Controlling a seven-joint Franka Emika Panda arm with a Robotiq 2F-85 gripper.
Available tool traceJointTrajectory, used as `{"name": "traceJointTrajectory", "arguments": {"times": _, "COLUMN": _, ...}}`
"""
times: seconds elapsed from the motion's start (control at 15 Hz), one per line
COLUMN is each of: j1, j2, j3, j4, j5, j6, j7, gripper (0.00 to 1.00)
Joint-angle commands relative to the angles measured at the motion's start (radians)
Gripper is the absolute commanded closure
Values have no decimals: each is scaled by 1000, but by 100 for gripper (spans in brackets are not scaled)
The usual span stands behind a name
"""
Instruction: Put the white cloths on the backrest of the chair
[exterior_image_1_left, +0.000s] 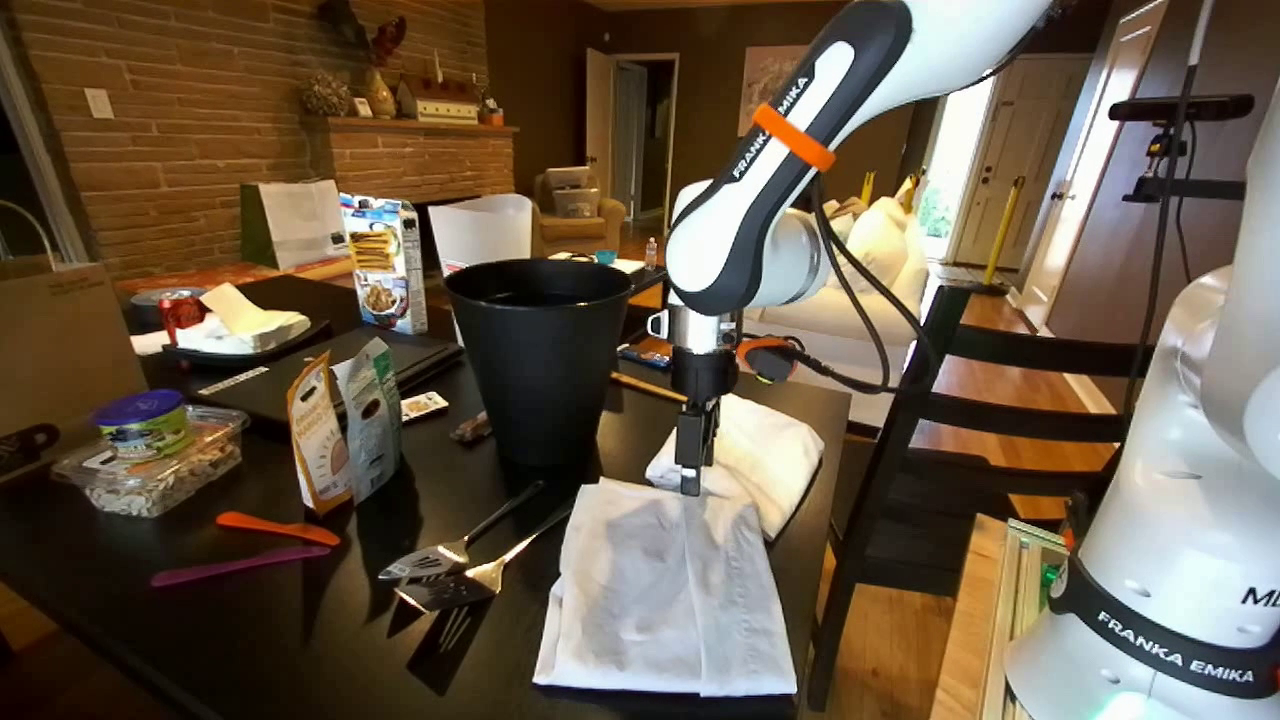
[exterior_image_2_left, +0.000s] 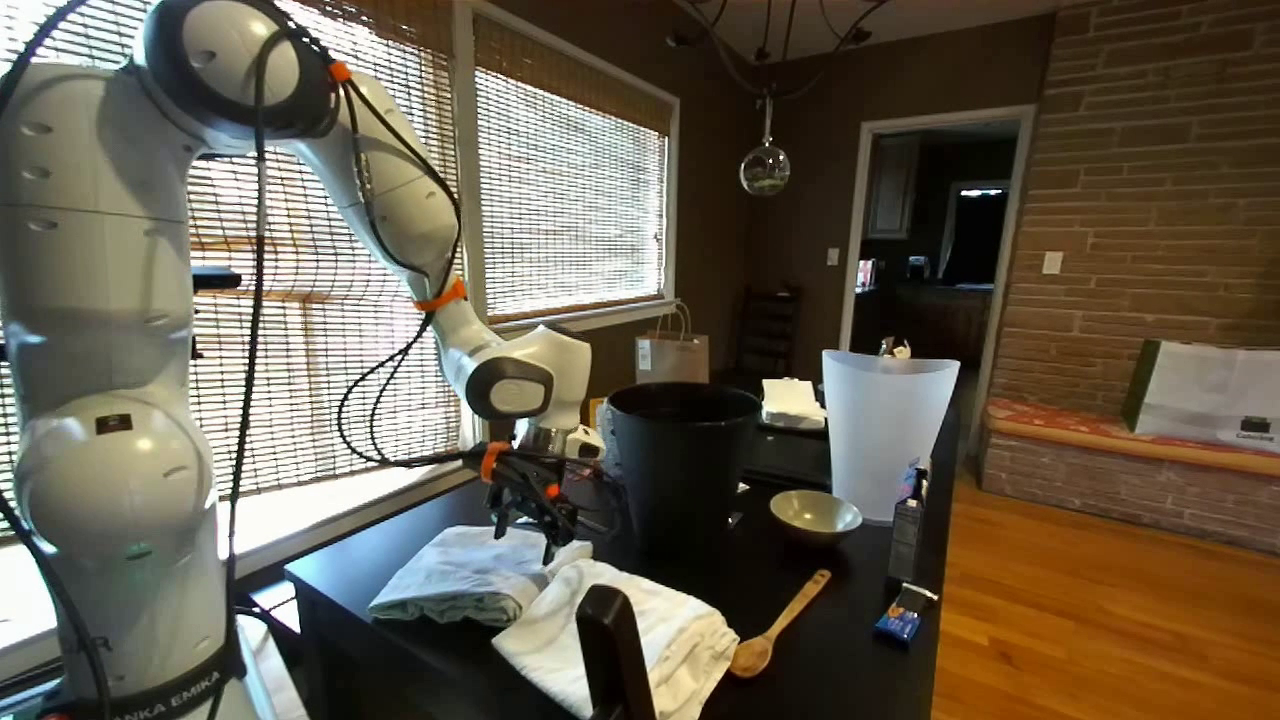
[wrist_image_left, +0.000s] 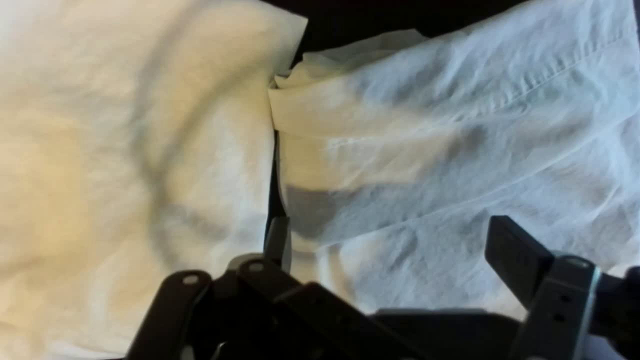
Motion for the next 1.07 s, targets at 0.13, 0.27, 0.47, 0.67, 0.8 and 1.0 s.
{"name": "traceJointTrajectory", "arguments": {"times": 0.13, "j1": -49, "j2": 97, "j3": 68, "j4": -27, "j5": 67, "j6": 176, "j7": -76, "gripper": 0}}
{"name": "traceJointTrajectory", "arguments": {"times": 0.27, "j1": -73, "j2": 126, "j3": 91, "j4": -23, "j5": 73, "j6": 209, "j7": -86, "gripper": 0}}
{"name": "traceJointTrajectory", "arguments": {"times": 0.47, "j1": -110, "j2": 152, "j3": 127, "j4": -21, "j5": 73, "j6": 215, "j7": -92, "gripper": 6}}
{"name": "traceJointTrajectory", "arguments": {"times": 0.67, "j1": -137, "j2": 162, "j3": 151, "j4": -18, "j5": 67, "j6": 197, "j7": -90, "gripper": 41}}
{"name": "traceJointTrajectory", "arguments": {"times": 0.8, "j1": -150, "j2": 160, "j3": 161, "j4": -15, "j5": 68, "j6": 182, "j7": -85, "gripper": 56}}
{"name": "traceJointTrajectory", "arguments": {"times": 1.0, "j1": -166, "j2": 146, "j3": 176, "j4": -8, "j5": 82, "j6": 138, "j7": -84, "gripper": 76}}
